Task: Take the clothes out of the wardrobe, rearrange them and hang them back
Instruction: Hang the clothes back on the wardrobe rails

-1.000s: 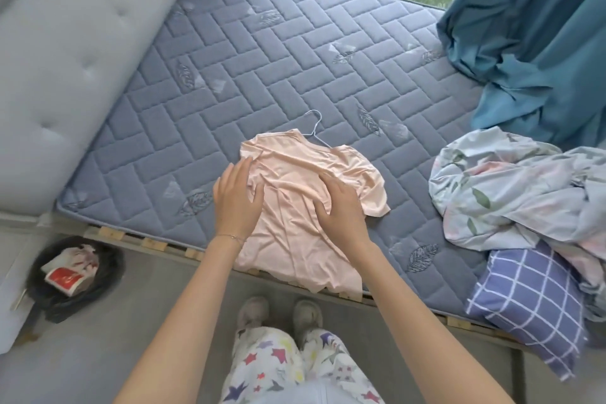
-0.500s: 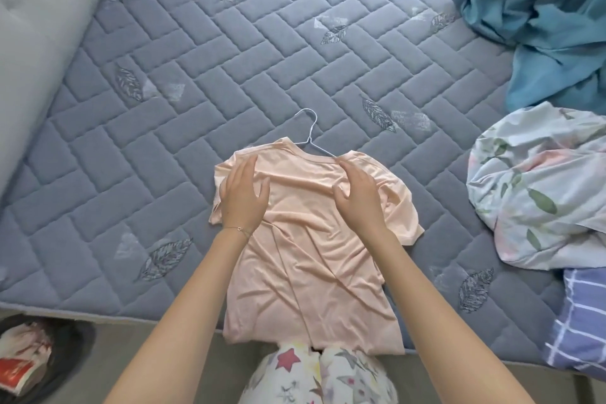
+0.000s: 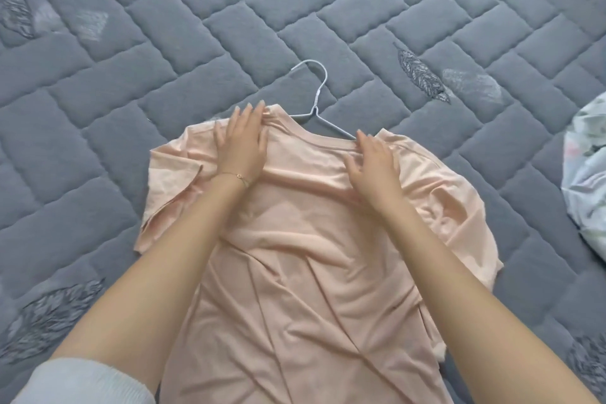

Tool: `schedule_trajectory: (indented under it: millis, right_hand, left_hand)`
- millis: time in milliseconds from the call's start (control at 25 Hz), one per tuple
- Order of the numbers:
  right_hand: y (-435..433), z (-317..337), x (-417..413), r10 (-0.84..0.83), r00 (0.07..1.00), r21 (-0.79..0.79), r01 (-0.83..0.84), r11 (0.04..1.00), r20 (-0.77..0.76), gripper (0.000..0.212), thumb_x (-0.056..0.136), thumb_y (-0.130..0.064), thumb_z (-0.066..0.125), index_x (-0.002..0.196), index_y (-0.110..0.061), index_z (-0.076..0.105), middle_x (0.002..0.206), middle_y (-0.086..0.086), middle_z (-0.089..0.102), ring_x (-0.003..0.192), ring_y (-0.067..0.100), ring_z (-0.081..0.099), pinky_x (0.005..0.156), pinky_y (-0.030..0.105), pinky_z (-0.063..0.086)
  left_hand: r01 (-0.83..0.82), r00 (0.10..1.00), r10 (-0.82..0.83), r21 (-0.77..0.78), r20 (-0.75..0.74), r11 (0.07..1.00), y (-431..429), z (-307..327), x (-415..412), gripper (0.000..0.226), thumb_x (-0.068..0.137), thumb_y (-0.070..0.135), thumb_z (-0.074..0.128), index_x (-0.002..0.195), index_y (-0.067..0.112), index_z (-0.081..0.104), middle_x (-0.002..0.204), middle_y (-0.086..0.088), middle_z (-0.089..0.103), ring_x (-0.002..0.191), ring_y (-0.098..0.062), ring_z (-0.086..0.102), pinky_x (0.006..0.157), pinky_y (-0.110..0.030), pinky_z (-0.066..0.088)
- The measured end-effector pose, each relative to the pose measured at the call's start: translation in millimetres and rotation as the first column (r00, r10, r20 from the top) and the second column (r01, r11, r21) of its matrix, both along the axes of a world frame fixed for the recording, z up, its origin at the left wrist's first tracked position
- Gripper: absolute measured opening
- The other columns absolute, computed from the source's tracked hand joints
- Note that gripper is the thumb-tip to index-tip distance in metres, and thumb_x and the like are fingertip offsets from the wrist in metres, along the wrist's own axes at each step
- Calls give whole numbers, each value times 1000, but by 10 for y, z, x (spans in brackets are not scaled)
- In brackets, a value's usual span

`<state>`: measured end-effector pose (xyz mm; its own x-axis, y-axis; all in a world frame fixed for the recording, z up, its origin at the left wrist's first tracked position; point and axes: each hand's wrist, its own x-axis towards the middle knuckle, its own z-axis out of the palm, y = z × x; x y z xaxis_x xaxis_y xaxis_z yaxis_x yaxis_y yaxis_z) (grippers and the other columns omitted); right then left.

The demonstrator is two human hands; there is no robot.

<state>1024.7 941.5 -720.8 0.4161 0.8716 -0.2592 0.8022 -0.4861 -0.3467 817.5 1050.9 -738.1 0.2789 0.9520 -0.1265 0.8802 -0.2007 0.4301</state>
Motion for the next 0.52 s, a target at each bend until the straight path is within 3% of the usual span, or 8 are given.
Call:
schedule_trajectory:
  millis: [120,200,280,400,520]
  right_hand:
    - [-19,-149,-21,-47,992,176,26,984,118,40,96,-37,51,129,-15,55,125,9,55,122,29,42,100,43,34]
    - [-95,-162,-65,-64,991,223,36,974,119,28,95,-35,53,112,-14,61,113,9,60,113,30,47,90,43,37]
    - [-193,-76,-106,-72,997,220,65,973,22,21,94,-33,55,95,-13,61,103,8,63,103,30,52,84,42,40]
    - [-388,250,-216,-141,975,176,171,969,-174,18,92,-33,59,87,-15,61,96,6,64,94,25,57,76,37,41]
    - [-564,737,-381,-127,970,191,167,967,-205,17,91,-34,62,85,-18,61,92,1,64,90,21,59,71,34,39]
  left_hand:
    - [54,999,-51,216,-18,975,83,-148,-60,39,98,29,44,135,21,52,127,-9,54,118,-31,45,105,-43,28]
    - [53,998,-57,250,8,967,40,-155,-147,30,96,31,49,118,16,63,110,-12,60,104,-33,49,93,-42,36]
    - [63,997,-68,186,23,980,-51,-70,-245,27,96,34,53,104,12,66,101,-13,60,100,-33,50,88,-43,38]
    - [119,986,-124,42,115,992,-263,234,-448,29,95,35,56,90,8,63,89,-13,55,93,-31,49,83,-41,37]
    - [192,970,-181,-53,160,980,-490,753,-717,29,97,35,53,81,11,53,82,-7,49,86,-27,49,76,-39,36]
